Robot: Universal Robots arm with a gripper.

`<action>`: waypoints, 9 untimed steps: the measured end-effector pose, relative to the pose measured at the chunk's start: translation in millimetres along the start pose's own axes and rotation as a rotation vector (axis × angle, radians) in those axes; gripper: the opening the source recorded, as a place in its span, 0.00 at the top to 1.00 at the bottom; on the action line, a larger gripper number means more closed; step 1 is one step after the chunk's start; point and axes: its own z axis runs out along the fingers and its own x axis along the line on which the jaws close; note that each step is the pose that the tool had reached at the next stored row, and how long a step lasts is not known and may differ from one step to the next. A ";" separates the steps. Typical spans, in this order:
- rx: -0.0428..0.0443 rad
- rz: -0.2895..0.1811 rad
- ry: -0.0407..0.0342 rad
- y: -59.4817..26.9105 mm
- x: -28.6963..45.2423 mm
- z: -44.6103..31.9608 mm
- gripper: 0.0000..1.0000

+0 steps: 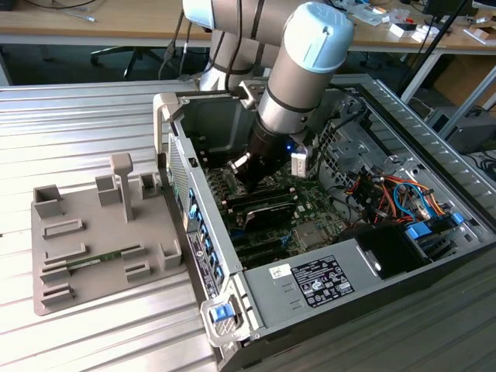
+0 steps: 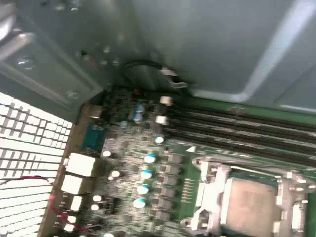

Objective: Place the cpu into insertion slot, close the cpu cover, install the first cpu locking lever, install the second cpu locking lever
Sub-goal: 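Install the second cpu locking lever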

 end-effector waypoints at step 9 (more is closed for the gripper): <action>-0.0060 0.004 0.0302 0.7 -26.9 -8.8 0.89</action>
